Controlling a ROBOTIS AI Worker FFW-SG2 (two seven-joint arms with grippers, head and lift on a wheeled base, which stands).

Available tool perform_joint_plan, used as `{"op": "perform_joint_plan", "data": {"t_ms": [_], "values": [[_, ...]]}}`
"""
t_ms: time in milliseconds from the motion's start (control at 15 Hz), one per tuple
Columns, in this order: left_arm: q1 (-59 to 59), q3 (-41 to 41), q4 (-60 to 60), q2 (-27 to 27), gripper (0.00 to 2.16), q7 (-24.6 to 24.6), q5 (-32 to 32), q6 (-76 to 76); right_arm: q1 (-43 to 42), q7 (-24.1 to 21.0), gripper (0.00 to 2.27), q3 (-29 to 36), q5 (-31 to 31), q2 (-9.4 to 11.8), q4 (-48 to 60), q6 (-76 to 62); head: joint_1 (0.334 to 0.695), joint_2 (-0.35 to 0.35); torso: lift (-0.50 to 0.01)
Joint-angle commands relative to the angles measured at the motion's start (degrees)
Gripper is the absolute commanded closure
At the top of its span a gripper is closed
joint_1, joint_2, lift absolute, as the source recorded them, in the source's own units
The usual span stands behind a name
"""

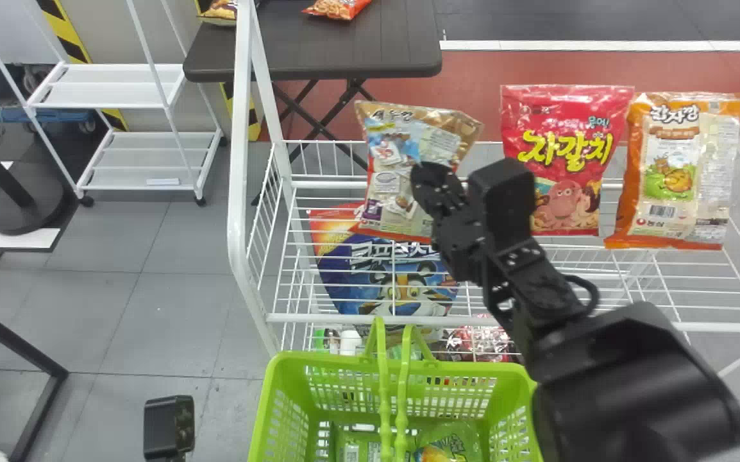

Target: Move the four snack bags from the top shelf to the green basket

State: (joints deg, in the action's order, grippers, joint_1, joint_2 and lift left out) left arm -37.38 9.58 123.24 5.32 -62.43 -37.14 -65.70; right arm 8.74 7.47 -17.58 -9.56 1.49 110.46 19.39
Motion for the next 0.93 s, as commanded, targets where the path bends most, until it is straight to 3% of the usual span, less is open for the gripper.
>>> {"op": "perform_joint_plan", "data": {"t_ms": [0, 400, 533, 667, 867], "values": [[-0.2, -0.2, 0.6, -0.1, 1.31, 0.2, 0.2, -0.2, 5.2, 0.0, 2.11, 1.2, 0.9, 3.3, 9.9, 4.5, 0.695, 0.022, 0.000], [-0.8, -0.3, 1.9, -0.3, 1.30, 0.6, 0.5, -0.4, 21.8, 0.9, 2.11, 11.3, 7.7, 11.0, 34.5, 27.3, 0.695, -0.124, 0.000], [-0.8, -0.7, 2.0, -0.4, 1.30, 0.7, 0.6, -0.4, 27.8, 2.7, 2.11, 14.8, 9.7, 12.0, 40.4, 32.6, 0.695, -0.214, 0.000], [-0.8, -0.7, 1.5, -0.7, 1.31, 0.6, 0.6, -0.4, 30.0, 5.0, 2.11, 15.3, 10.0, 13.5, 43.5, 38.9, 0.695, -0.257, 0.000], [-0.8, -1.1, 1.8, -0.8, 1.30, 0.6, 0.8, -0.4, 33.4, 8.8, 2.11, 14.7, 11.6, 13.4, 46.0, 45.6, 0.695, -0.300, 0.000]]}}
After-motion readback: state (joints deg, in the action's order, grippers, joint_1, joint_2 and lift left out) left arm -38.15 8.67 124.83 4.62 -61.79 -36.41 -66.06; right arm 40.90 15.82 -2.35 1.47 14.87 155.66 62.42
